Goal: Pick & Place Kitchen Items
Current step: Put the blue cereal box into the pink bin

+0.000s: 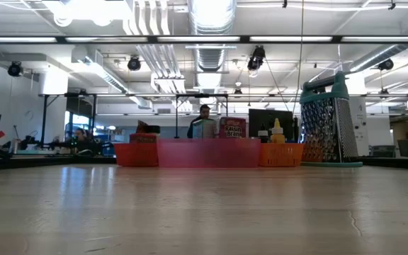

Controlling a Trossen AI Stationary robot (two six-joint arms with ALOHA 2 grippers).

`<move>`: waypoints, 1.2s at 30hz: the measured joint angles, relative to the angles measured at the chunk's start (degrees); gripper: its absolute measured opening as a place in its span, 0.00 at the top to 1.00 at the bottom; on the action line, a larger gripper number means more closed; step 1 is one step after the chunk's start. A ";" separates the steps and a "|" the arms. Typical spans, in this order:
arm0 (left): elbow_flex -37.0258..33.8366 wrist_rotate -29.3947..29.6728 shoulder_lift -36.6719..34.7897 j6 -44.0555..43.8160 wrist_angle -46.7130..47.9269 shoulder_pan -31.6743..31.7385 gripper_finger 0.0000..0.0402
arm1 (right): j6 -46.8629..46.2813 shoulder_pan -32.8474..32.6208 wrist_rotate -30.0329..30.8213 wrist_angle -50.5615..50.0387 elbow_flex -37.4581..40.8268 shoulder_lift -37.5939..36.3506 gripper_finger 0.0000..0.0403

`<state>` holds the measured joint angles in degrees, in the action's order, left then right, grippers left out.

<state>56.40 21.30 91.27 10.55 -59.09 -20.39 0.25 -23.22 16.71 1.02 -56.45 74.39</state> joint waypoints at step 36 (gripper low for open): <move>1.05 -6.98 0.02 3.81 0.07 1.55 0.63 | 1.42 1.64 -0.08 2.49 0.00 0.04 0.57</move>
<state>57.45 14.32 91.29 14.36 -59.02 -18.84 1.67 -21.58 16.63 3.51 -56.45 74.43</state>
